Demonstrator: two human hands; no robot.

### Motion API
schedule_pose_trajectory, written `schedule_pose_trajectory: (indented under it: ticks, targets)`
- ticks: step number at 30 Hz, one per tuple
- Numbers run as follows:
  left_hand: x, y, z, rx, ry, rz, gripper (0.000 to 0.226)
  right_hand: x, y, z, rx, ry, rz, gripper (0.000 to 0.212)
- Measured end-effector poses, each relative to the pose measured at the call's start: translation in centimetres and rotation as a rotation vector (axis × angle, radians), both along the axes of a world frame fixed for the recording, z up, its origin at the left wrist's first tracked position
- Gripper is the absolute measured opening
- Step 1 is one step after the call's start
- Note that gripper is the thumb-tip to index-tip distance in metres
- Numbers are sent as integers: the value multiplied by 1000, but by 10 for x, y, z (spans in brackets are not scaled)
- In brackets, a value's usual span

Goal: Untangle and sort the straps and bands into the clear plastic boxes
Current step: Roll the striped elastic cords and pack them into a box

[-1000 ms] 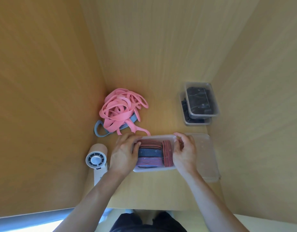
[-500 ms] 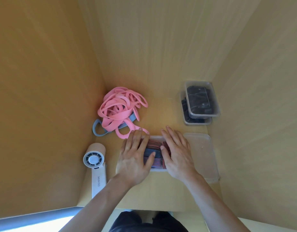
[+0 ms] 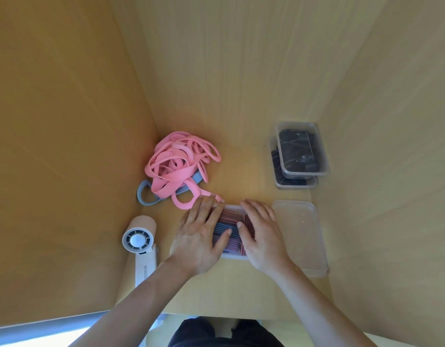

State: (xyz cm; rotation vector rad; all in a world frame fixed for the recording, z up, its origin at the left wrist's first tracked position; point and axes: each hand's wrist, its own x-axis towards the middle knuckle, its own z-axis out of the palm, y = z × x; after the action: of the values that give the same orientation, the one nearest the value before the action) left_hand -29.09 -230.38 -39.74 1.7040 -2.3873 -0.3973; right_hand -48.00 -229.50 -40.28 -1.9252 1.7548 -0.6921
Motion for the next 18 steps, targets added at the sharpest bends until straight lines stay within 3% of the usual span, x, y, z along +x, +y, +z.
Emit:
schedule_pose_trajectory:
  ticks: [3,10,14,18]
  targets:
    - [-1,1,1,-9,17,10,71,-4,-2,-6,-24,-185,-41,52]
    - [0,-1,5,17,-41,-22,80,2,-1,3,81,233,51,74]
    - [1,0,7,7,-89,-51,91,2,-1,3,69,221,48,75]
    - [0,2,7,0,-3,-28,89,2,-2,2,35,76,-5,69]
